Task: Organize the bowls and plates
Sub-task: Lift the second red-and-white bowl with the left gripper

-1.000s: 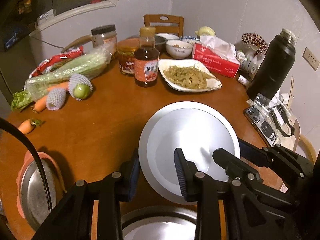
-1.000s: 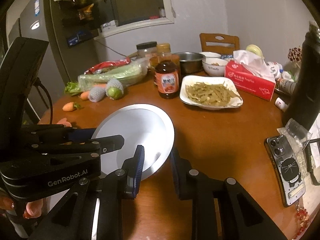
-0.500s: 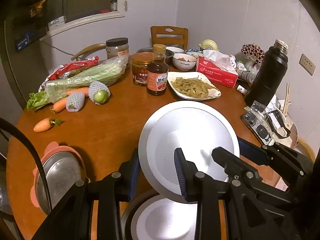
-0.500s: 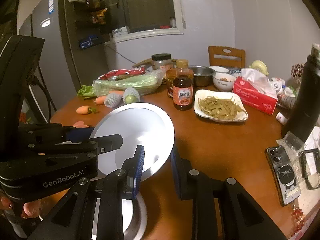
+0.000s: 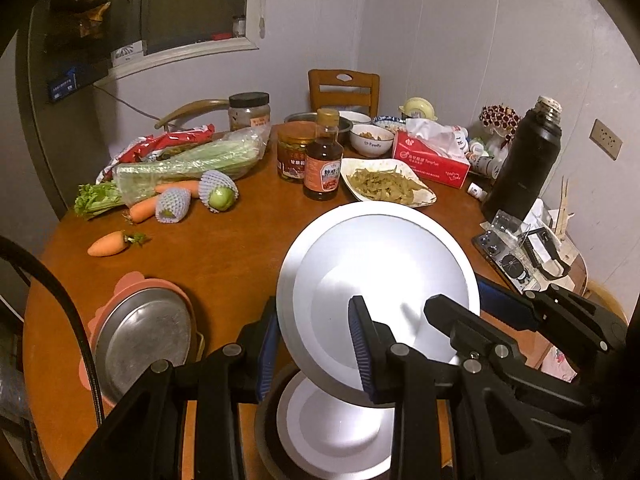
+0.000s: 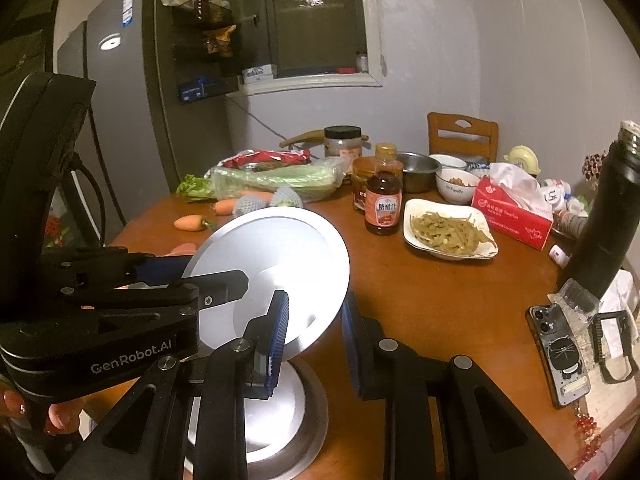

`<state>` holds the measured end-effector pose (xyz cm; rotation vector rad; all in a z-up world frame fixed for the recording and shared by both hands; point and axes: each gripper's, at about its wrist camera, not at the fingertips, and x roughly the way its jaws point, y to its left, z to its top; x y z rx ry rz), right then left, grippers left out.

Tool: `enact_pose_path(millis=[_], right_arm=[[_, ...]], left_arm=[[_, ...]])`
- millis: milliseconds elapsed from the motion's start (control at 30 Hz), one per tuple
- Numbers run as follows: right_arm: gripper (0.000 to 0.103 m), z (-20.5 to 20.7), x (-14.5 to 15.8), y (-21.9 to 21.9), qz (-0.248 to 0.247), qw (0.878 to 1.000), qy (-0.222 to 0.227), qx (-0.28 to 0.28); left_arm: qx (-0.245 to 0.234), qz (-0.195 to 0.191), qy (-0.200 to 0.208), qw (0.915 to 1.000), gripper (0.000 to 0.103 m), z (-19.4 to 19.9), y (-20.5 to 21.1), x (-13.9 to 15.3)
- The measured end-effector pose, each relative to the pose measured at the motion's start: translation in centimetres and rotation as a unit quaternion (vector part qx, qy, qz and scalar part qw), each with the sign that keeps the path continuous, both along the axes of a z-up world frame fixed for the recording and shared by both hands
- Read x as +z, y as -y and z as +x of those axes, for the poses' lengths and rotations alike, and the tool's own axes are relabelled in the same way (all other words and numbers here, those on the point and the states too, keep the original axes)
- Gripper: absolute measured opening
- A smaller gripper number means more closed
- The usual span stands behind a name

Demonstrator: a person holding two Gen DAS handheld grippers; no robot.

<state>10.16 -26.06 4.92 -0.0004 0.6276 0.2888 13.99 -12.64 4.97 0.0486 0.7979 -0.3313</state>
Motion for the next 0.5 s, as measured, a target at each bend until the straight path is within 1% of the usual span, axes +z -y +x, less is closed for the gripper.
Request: enact_pose_path(millis=[333, 500], right_arm=[[0.028, -2.5, 1.3, -0.8, -0.006, 1.0, 0.02, 0.011], [0.028, -3.5, 1.6, -0.9, -0.005, 1.0, 0.023, 0.013]], left_arm=[[0.005, 0.0, 0.013, 0.9999, 0.034, -2.4, -0.8, 1.1], [0.006, 0.001, 0.019, 0.9998, 0.034, -3.5, -1.0, 1.6]])
